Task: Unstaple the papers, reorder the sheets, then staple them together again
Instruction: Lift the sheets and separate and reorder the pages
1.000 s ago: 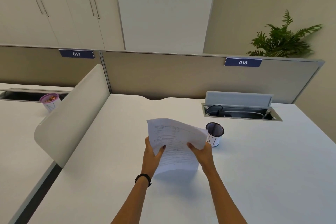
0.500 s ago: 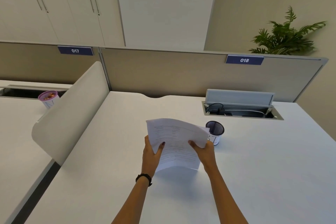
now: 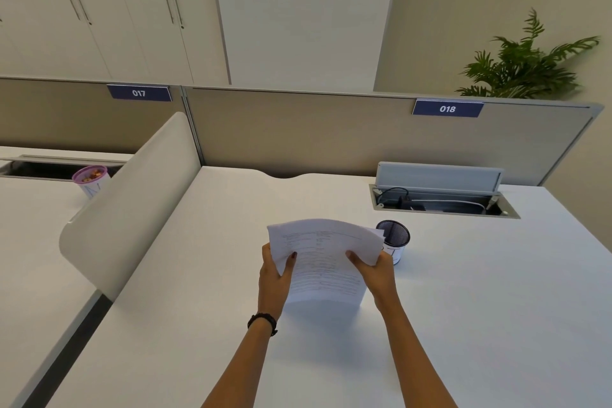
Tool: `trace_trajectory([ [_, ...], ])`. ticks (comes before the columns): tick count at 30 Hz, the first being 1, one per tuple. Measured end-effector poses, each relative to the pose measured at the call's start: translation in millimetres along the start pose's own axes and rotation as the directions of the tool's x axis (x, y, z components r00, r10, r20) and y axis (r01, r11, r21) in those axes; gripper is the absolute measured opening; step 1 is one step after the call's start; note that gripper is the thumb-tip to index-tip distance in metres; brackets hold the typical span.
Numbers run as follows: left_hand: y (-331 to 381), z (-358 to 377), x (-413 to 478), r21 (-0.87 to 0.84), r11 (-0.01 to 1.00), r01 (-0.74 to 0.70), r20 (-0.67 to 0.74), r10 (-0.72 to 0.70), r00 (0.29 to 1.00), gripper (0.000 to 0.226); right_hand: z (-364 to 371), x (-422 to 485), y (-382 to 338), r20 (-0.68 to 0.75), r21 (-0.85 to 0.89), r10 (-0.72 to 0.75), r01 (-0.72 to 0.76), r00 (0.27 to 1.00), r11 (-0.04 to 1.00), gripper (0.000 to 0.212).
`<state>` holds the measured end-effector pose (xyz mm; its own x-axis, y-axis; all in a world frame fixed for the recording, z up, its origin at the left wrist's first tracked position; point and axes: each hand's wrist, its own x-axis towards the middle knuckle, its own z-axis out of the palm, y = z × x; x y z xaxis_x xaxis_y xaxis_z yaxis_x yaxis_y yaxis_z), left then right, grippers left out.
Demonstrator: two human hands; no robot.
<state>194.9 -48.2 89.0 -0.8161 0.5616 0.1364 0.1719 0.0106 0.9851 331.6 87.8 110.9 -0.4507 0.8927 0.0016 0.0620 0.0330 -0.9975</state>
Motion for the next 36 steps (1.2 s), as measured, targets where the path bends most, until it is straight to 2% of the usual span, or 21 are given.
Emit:
trace_trajectory([
  [10,8,3,6,-0.045,0.998,-0.033,-0.067,0.030,0.997,0.022,-1,8,3,0.014,-0.008,0.011,-0.011,1.000,1.000,0.030],
  [16,26,2,14,-0.212,0.977,-0.020,-0.312,-0.048,0.949,0.012,-1,10,1,0.030,-0.012,-0.024,0.024,0.999,1.000,0.021],
  [18,34,2,17,-0.266,0.964,-0.023,-0.352,-0.075,0.933,0.009,0,10,1,0.035,-0.019,-0.030,0.031,0.999,0.999,0.021],
  [24,42,2,24,-0.329,0.944,-0.007,-0.341,-0.112,0.933,0.017,-1,8,-1,0.040,-0.020,-0.040,0.041,0.998,0.999,0.019],
  [36,47,-2,32,-0.346,0.938,0.025,-0.314,-0.141,0.939,0.017,-5,11,-8,0.051,0.018,-0.053,0.052,0.997,0.998,0.018],
])
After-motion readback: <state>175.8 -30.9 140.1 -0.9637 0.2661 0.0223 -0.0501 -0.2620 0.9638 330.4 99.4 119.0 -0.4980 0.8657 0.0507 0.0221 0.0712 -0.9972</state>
